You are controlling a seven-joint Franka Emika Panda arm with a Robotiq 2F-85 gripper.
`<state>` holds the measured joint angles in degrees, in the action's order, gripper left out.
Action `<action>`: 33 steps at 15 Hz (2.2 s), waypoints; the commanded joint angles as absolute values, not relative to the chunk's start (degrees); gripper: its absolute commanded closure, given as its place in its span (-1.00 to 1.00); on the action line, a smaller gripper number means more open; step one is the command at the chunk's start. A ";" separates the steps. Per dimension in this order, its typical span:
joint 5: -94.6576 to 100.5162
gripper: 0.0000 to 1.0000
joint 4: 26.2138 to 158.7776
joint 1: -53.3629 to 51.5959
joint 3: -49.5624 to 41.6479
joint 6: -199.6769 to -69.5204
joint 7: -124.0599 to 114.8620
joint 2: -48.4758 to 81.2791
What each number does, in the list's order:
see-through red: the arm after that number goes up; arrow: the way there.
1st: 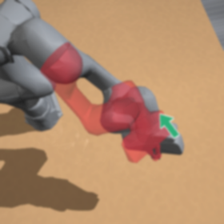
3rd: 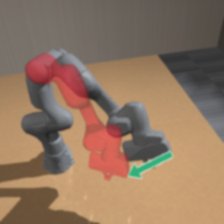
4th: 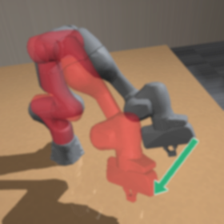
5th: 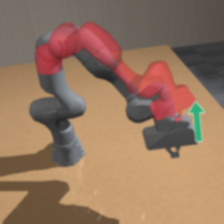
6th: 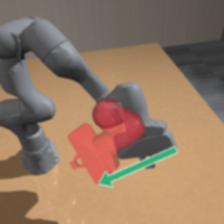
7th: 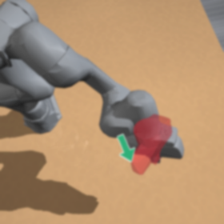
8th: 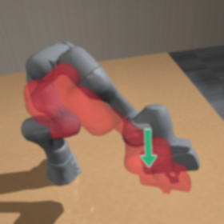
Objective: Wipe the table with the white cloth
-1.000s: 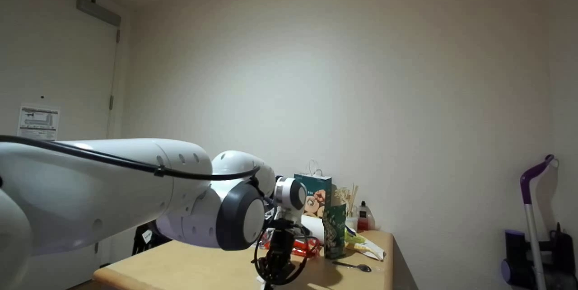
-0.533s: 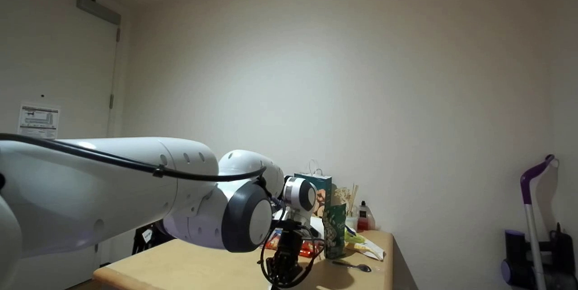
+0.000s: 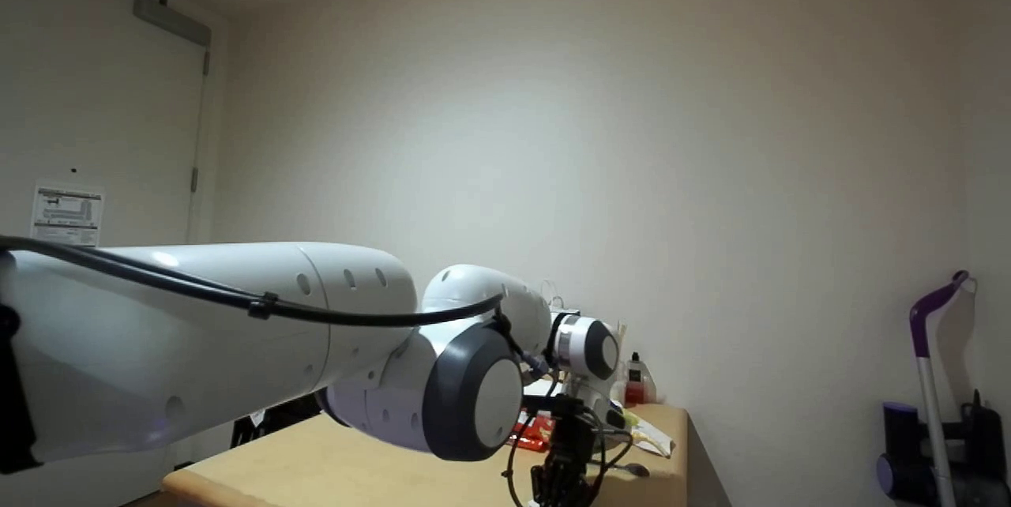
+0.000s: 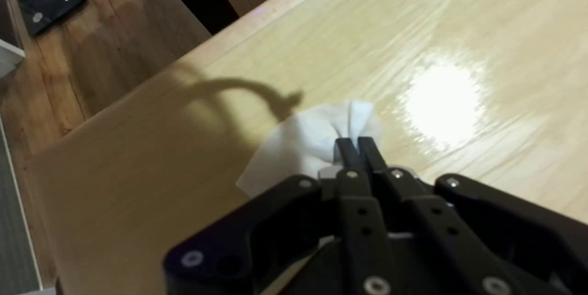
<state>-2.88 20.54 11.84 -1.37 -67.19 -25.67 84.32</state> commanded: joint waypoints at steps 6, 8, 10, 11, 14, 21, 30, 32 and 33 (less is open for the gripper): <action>-8.32 0.89 22.08 19.59 -1.16 -69.17 -34.95 83.52; -8.58 0.89 22.11 19.69 -1.02 -69.32 -35.99 83.52; -8.56 0.89 21.14 19.74 -1.67 -73.43 -38.67 84.26; -8.77 0.88 20.96 20.32 -1.80 -74.70 -39.85 84.23; -9.05 0.90 20.94 22.08 -2.09 -78.46 -43.67 83.49; -5.90 0.90 21.95 15.49 -2.29 -78.08 -37.55 82.59; -1.33 0.89 21.33 1.63 -3.41 -77.86 -37.60 82.81; -1.17 0.89 21.32 1.21 -3.66 -77.75 -37.34 82.82; -1.18 0.89 21.33 1.44 -3.67 -77.74 -37.05 82.82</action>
<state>-1.28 20.49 1.45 -3.76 -77.41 -37.06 83.28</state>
